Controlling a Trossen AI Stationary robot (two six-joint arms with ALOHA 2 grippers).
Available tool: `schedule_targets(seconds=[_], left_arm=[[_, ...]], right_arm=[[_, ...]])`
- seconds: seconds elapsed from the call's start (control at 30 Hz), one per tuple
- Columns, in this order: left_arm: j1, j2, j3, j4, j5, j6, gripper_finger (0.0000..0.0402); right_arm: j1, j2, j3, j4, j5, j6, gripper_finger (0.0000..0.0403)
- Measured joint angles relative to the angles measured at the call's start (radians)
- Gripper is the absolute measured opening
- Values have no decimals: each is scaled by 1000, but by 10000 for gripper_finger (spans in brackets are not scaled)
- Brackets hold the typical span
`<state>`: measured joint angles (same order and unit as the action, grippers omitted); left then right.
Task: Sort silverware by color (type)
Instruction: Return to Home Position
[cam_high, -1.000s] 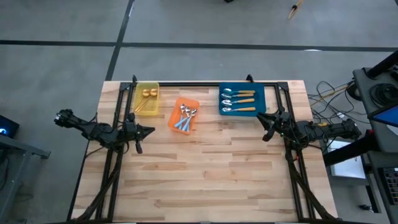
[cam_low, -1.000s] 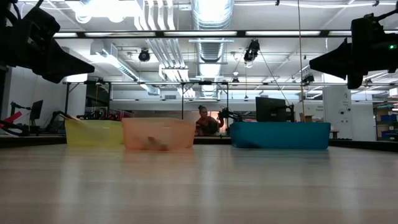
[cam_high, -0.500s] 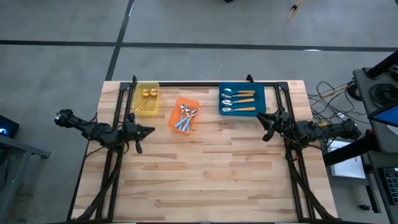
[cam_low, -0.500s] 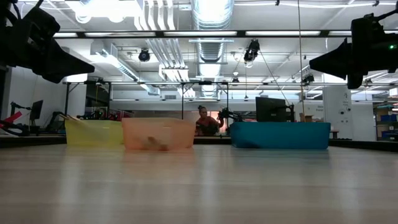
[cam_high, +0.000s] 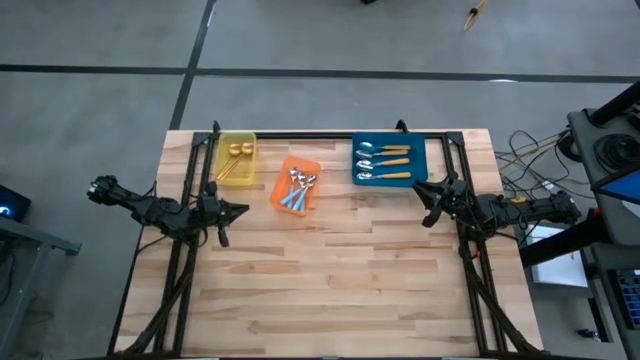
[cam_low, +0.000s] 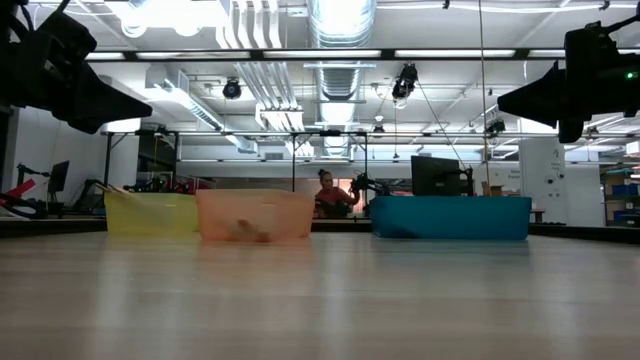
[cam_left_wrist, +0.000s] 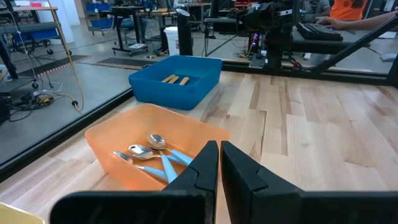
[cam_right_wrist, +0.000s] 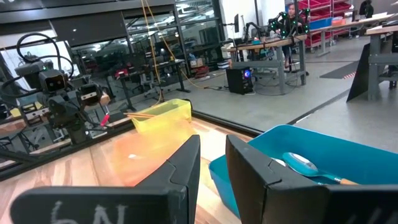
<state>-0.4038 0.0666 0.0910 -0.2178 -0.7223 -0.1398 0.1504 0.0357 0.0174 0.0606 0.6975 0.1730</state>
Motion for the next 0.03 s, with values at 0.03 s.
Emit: schedule_targets(seconds=[0.03], left_arm=[[0,0,0,0,0,0,0]], right_arm=[[0,0,0,0,0,0,68]])
